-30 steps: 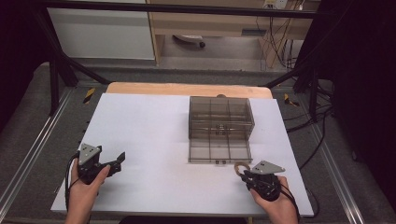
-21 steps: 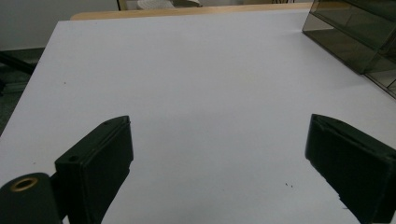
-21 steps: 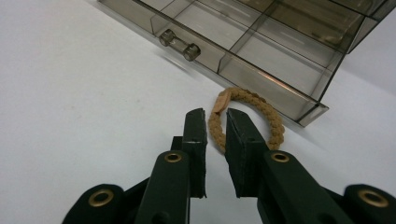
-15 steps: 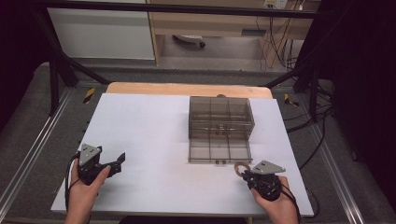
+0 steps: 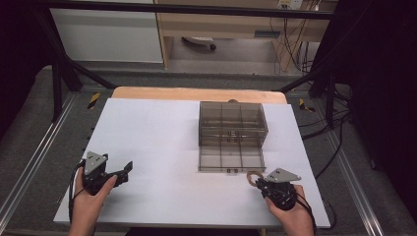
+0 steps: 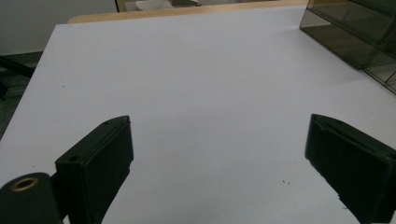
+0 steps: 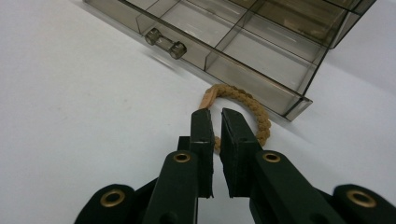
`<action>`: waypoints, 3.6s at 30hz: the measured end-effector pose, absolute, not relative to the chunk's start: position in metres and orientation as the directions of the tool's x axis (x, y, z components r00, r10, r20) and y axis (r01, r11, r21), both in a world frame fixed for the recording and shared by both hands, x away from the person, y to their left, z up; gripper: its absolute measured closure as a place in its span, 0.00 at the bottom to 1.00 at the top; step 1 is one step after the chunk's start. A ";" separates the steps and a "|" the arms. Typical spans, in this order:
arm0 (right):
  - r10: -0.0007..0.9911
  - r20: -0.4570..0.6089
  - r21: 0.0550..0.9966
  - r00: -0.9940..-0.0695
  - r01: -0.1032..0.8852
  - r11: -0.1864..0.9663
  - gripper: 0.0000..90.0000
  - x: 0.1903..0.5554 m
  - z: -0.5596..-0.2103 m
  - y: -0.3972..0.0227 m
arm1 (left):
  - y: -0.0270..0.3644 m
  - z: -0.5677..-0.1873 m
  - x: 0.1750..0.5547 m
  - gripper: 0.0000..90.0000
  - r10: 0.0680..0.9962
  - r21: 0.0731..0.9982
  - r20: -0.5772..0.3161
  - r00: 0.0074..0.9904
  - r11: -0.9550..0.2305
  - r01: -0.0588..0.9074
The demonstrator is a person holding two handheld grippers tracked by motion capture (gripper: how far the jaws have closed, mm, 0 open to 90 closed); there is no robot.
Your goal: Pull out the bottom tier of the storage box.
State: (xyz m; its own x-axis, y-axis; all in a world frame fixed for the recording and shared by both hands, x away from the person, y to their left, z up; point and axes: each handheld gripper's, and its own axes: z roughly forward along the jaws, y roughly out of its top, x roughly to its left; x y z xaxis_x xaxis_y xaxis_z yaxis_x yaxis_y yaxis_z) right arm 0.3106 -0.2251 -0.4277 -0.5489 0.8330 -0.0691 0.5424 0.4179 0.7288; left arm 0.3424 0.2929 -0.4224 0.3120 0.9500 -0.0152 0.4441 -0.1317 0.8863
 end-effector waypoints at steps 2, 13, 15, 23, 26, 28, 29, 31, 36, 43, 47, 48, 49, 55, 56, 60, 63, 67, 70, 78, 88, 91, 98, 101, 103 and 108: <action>0.836 -0.070 0.729 -0.545 0.544 0.416 0.94 0.311 -0.428 -0.226 | 0.293 -0.423 0.344 0.08 0.949 0.885 -0.015 0.314 -0.133 0.446; 0.834 -0.054 0.715 -0.548 0.562 0.416 0.93 0.328 -0.434 -0.219 | 0.293 -0.422 0.343 0.08 0.950 0.884 -0.008 0.312 -0.139 0.446; 0.828 -0.056 0.711 -0.557 0.560 0.425 0.91 0.328 -0.435 -0.217 | 0.292 -0.423 0.343 0.08 0.950 0.884 -0.009 0.312 -0.138 0.447; 0.828 -0.035 0.705 -0.560 0.573 0.417 0.80 0.330 -0.438 -0.215 | 0.292 -0.423 0.343 0.08 0.950 0.884 -0.009 0.311 -0.138 0.447; 0.824 -0.032 0.696 -0.566 0.579 0.425 0.77 0.332 -0.441 -0.213 | 0.293 -0.423 0.344 0.08 0.951 0.884 -0.010 0.310 -0.137 0.448; 0.824 -0.029 0.691 -0.566 0.584 0.426 0.76 0.334 -0.442 -0.212 | 0.292 -0.423 0.344 0.08 0.950 0.883 -0.008 0.312 -0.139 0.448; 0.823 -0.033 0.688 -0.567 0.585 0.430 0.75 0.334 -0.443 -0.211 | 0.292 -0.423 0.344 0.08 0.950 0.883 -0.008 0.312 -0.140 0.448; 0.822 -0.033 0.685 -0.569 0.586 0.433 0.75 0.335 -0.444 -0.210 | 0.292 -0.423 0.344 0.08 0.949 0.882 -0.008 0.314 -0.141 0.450; 0.819 -0.027 0.671 -0.573 0.597 0.440 0.78 0.339 -0.447 -0.208 | 0.292 -0.423 0.344 0.08 0.949 0.882 -0.006 0.314 -0.143 0.450; 0.816 -0.011 0.670 -0.577 0.602 0.434 0.86 0.341 -0.447 -0.206 | 0.292 -0.423 0.344 0.08 0.949 0.881 -0.006 0.316 -0.145 0.451; 0.820 0.006 0.669 -0.573 0.612 0.423 0.93 0.341 -0.447 -0.207 | 0.292 -0.424 0.344 0.09 0.949 0.879 -0.006 0.316 -0.146 0.453; 0.819 0.007 0.669 -0.574 0.611 0.423 0.94 0.341 -0.447 -0.207 | 0.291 -0.424 0.344 0.09 0.949 0.879 -0.006 0.316 -0.146 0.454; 0.817 0.006 0.669 -0.577 0.610 0.426 0.94 0.341 -0.447 -0.207 | 0.291 -0.423 0.344 0.09 0.948 0.880 -0.004 0.317 -0.148 0.452; 0.814 0.003 0.664 -0.580 0.611 0.432 0.95 0.338 -0.444 -0.207 | 0.292 -0.423 0.344 0.09 0.949 0.881 -0.004 0.316 -0.146 0.450; 0.815 0.000 0.667 -0.579 0.608 0.431 0.95 0.337 -0.444 -0.208 | 0.292 -0.423 0.344 0.09 0.949 0.881 -0.005 0.315 -0.145 0.450; 0.820 -0.003 0.681 -0.572 0.599 0.420 0.95 0.332 -0.439 -0.210 | 0.293 -0.423 0.343 0.09 0.950 0.883 -0.007 0.311 -0.140 0.448; 0.825 -0.009 0.694 -0.565 0.590 0.412 0.95 0.327 -0.436 -0.212 | 0.293 -0.422 0.342 0.09 0.950 0.884 -0.003 0.313 -0.143 0.446; 0.826 -0.019 0.717 -0.563 0.569 0.403 0.95 0.322 -0.431 -0.213 | 0.293 -0.422 0.343 0.09 0.950 0.884 -0.006 0.311 -0.140 0.446; 0.829 -0.025 0.732 -0.559 0.554 0.396 0.95 0.320 -0.428 -0.215 | 0.293 -0.422 0.343 0.09 0.951 0.884 -0.007 0.310 -0.139 0.446; 0.828 -0.038 0.756 -0.559 0.525 0.389 0.95 0.317 -0.423 -0.214 | 0.293 -0.422 0.343 0.09 0.952 0.886 -0.009 0.306 -0.134 0.443; 0.823 -0.049 0.783 -0.566 0.489 0.383 0.95 0.313 -0.416 -0.211 | 0.293 -0.421 0.342 0.09 0.952 0.889 -0.005 0.305 -0.135 0.438; 0.822 -0.044 0.790 -0.567 0.484 0.376 0.95 0.313 -0.414 -0.211 | 0.295 -0.420 0.342 0.09 0.954 0.892 -0.011 0.298 -0.125 0.434; 0.824 -0.042 0.807 -0.565 0.467 0.361 0.95 0.313 -0.411 -0.210 | 0.295 -0.420 0.342 0.09 0.954 0.893 -0.012 0.298 -0.124 0.433; 0.821 -0.042 0.813 -0.570 0.458 0.359 0.95 0.314 -0.408 -0.209 | 0.295 -0.420 0.342 0.09 0.955 0.893 -0.009 0.297 -0.125 0.432; 0.819 -0.039 0.818 -0.572 0.452 0.355 0.95 0.318 -0.405 -0.207 | 0.295 -0.420 0.342 0.09 0.955 0.894 -0.010 0.296 -0.124 0.431; 0.802 -0.029 0.825 -0.596 0.438 0.356 0.95 0.335 -0.396 -0.198 | 0.295 -0.421 0.342 0.09 0.956 0.893 -0.011 0.293 -0.123 0.433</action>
